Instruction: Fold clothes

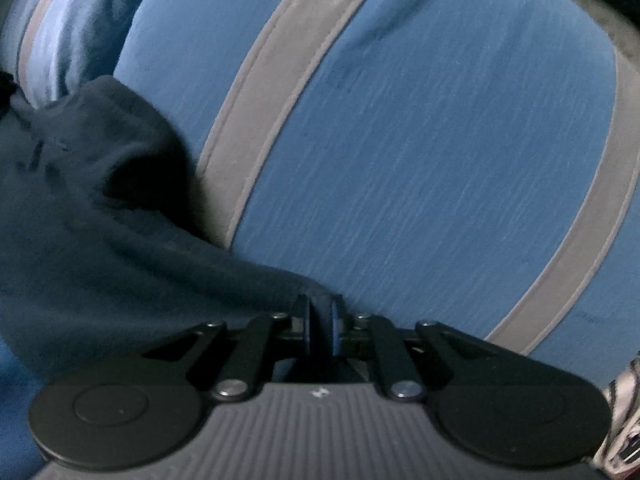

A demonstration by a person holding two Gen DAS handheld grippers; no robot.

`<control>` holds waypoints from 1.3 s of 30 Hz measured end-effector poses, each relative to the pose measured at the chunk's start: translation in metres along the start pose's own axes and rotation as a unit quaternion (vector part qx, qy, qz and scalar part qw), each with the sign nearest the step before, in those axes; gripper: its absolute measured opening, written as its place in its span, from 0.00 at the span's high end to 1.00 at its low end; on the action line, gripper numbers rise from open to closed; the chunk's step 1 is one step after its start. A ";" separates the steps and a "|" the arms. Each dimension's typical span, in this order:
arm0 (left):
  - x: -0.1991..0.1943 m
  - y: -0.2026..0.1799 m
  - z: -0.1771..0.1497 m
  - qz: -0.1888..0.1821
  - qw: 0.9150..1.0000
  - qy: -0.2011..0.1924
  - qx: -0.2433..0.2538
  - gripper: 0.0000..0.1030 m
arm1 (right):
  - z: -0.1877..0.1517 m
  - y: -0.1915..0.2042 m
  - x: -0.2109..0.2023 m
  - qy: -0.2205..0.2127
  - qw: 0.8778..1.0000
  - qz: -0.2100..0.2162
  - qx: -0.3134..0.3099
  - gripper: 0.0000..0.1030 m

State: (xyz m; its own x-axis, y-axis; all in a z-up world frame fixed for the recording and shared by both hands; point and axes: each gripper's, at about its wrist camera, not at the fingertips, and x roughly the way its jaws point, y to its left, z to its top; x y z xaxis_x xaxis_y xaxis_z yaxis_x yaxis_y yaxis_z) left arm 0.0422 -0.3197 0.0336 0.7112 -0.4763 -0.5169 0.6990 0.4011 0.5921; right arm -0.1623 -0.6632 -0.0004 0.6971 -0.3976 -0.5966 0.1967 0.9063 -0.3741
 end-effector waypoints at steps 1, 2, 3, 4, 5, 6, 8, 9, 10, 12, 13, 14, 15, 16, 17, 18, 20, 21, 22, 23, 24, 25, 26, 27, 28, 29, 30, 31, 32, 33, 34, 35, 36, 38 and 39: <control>0.002 0.000 0.003 0.006 1.000 -0.001 0.000 0.86 | 0.001 0.001 0.001 0.000 1.000 -0.006 -0.001 0.92; 0.004 0.001 0.005 0.011 1.000 -0.001 0.000 0.86 | 0.002 0.001 0.003 -0.003 1.000 -0.011 0.000 0.92; 0.006 0.001 0.008 0.018 1.000 -0.002 0.002 0.85 | 0.003 0.002 0.004 -0.005 1.000 -0.017 0.000 0.92; 0.008 0.000 0.010 0.026 1.000 -0.003 0.007 0.85 | 0.005 0.003 0.006 -0.008 1.000 -0.023 0.001 0.92; 0.011 0.000 0.013 0.032 0.999 -0.002 0.006 0.85 | 0.007 0.004 0.007 -0.010 0.999 -0.030 0.002 0.92; 0.015 0.001 0.016 0.035 0.999 0.002 0.001 0.86 | 0.008 0.005 0.009 -0.012 0.999 -0.037 0.003 0.92; 0.022 0.000 0.018 0.037 0.999 0.009 -0.015 0.85 | 0.011 0.008 0.016 -0.006 0.999 -0.047 0.004 0.92; 0.026 -0.003 0.017 0.040 0.999 0.011 -0.015 0.84 | 0.012 0.009 0.019 -0.001 0.999 -0.051 0.006 0.91; 0.028 -0.009 0.014 0.041 0.999 0.015 -0.005 0.82 | 0.014 0.012 0.021 0.007 0.998 -0.055 -0.001 0.89; 0.029 -0.019 0.010 0.039 0.999 0.025 0.015 0.76 | 0.018 0.017 0.024 0.023 0.998 -0.062 -0.016 0.78; 0.027 -0.023 0.009 0.042 0.998 0.031 0.024 0.67 | 0.020 0.019 0.022 0.034 0.997 -0.062 -0.030 0.62; 0.023 -0.025 0.008 0.044 0.998 0.036 0.031 0.60 | 0.022 0.020 0.020 0.045 0.996 -0.062 -0.043 0.49; 0.015 -0.024 0.008 0.044 0.998 0.033 0.031 0.47 | 0.024 0.019 0.011 0.043 0.996 -0.062 -0.047 0.38; 0.004 -0.021 0.008 0.043 0.998 0.026 0.027 0.37 | 0.026 0.017 0.003 0.042 0.996 -0.062 -0.051 0.14; -0.007 -0.018 0.009 0.042 0.999 0.019 0.023 0.34 | 0.029 0.015 -0.006 0.040 0.996 -0.061 -0.055 0.03; -0.021 -0.011 0.010 0.039 0.999 0.014 0.010 0.31 | 0.032 0.011 -0.017 0.033 0.997 -0.051 -0.046 0.02; -0.052 0.006 0.016 0.031 0.999 0.007 -0.033 0.24 | 0.042 0.001 -0.048 0.026 0.999 -0.042 -0.018 0.00; -0.069 0.013 0.020 0.037 0.998 0.002 -0.047 0.24 | 0.046 -0.003 -0.064 0.024 0.999 -0.037 -0.016 0.00; -0.088 0.019 0.025 0.050 0.997 -0.002 -0.057 0.23 | 0.050 -0.006 -0.080 0.021 0.999 -0.033 -0.013 0.00; -0.106 0.025 0.029 0.062 0.996 -0.007 -0.066 0.23 | 0.055 -0.009 -0.096 0.018 0.999 -0.029 -0.011 0.00; -0.125 0.031 0.035 0.067 0.995 -0.015 -0.074 0.23 | 0.060 -0.011 -0.115 0.010 0.999 -0.028 -0.013 0.00; -0.144 0.036 0.042 0.065 0.994 -0.027 -0.081 0.23 | 0.065 -0.014 -0.134 0.001 1.000 -0.027 -0.014 0.00; -0.161 0.043 0.048 0.060 0.993 -0.034 -0.095 0.22 | 0.070 -0.017 -0.153 -0.007 1.000 -0.026 -0.015 0.00; -0.177 0.050 0.053 0.054 0.991 -0.037 -0.114 0.22 | 0.073 -0.019 -0.170 -0.014 1.000 -0.021 -0.008 0.00; -0.194 0.057 0.058 0.047 0.989 -0.040 -0.133 0.22 | 0.076 -0.021 -0.187 -0.021 1.000 -0.017 -0.001 0.00; -0.206 0.067 0.063 0.038 0.986 -0.044 -0.155 0.22 | 0.079 -0.023 -0.203 -0.027 1.000 -0.012 0.006 0.00; -0.215 0.075 0.071 0.029 0.982 -0.047 -0.178 0.20 | 0.083 -0.024 -0.223 -0.036 0.999 -0.007 0.013 0.00; -0.227 0.082 0.077 0.022 0.978 -0.050 -0.204 0.13 | 0.087 -0.026 -0.241 -0.045 0.999 -0.001 0.020 0.00; -0.240 0.090 0.078 0.016 0.973 -0.056 -0.225 0.09 | 0.092 -0.028 -0.258 -0.056 0.998 0.003 0.023 0.00; -0.251 0.096 0.079 0.011 0.968 -0.064 -0.242 0.03 | 0.097 -0.029 -0.274 -0.067 0.997 0.007 0.025 0.00; -0.262 0.101 0.079 0.006 0.963 -0.072 -0.259 0.00 | 0.101 -0.032 -0.289 -0.078 0.996 0.009 0.029 0.00; -0.270 0.108 0.080 0.001 0.959 -0.080 -0.271 0.00 | 0.104 -0.035 -0.303 -0.089 0.995 0.012 0.034 0.00; -0.279 0.113 0.080 -0.004 0.957 -0.086 -0.277 0.00 | 0.108 -0.037 -0.317 -0.099 0.994 0.015 0.040 0.00; -0.297 0.121 0.079 -0.016 0.954 -0.098 -0.282 0.00 | 0.113 -0.047 -0.345 -0.121 0.991 0.024 0.061 0.00; -0.304 0.124 0.078 -0.022 0.953 -0.102 -0.285 0.00 | 0.115 -0.050 -0.357 -0.130 0.989 0.027 0.070 0.00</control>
State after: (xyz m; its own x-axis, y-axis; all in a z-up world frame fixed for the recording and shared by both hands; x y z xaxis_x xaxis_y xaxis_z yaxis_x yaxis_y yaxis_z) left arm -0.0930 -0.1861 0.3119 0.6915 -0.6216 -0.3680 0.6962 0.7094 0.1100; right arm -0.3421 -0.5497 0.3130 0.8592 -0.3141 -0.4039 0.2351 0.9435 -0.2335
